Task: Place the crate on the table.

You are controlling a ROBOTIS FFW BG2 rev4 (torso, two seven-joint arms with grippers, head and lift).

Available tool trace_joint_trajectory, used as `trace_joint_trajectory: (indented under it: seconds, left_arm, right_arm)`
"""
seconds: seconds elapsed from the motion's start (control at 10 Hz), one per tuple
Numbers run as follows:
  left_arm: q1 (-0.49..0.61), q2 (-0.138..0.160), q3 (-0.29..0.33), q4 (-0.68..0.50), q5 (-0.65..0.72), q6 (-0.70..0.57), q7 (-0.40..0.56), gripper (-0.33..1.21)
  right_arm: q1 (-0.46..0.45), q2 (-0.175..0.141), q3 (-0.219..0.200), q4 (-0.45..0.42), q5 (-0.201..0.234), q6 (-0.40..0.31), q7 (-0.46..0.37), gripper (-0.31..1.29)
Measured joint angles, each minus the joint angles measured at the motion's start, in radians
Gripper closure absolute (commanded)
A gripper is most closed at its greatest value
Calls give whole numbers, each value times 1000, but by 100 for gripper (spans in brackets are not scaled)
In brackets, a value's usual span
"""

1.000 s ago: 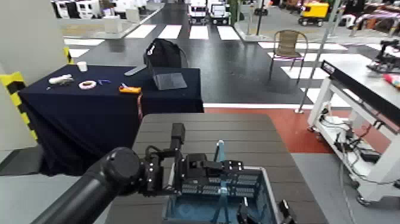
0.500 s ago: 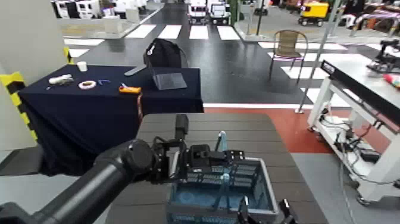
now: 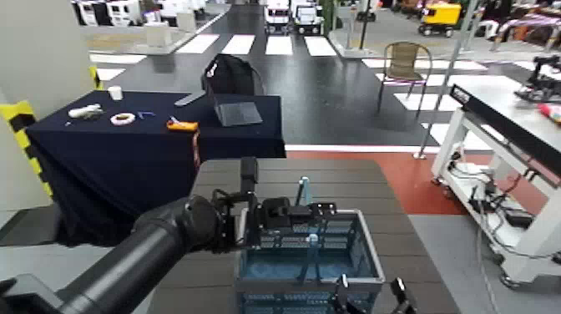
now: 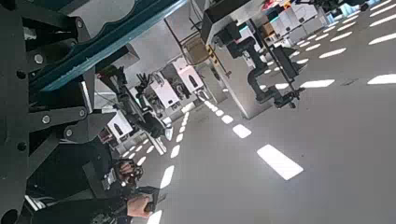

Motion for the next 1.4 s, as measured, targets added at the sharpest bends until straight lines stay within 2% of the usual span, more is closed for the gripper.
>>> trace_joint_trajectory:
  seconds: [0.4, 1.4]
  left_arm:
    - [17, -9, -35, 47, -5, -72, -85, 118]
    - [32, -18, -58, 107, -6, -109, -98, 114]
  right_arm:
    - [-1, 0, 0, 3, -1, -14, 0, 13]
    - [-4, -4, 3, 2, -1, -16, 0, 13]
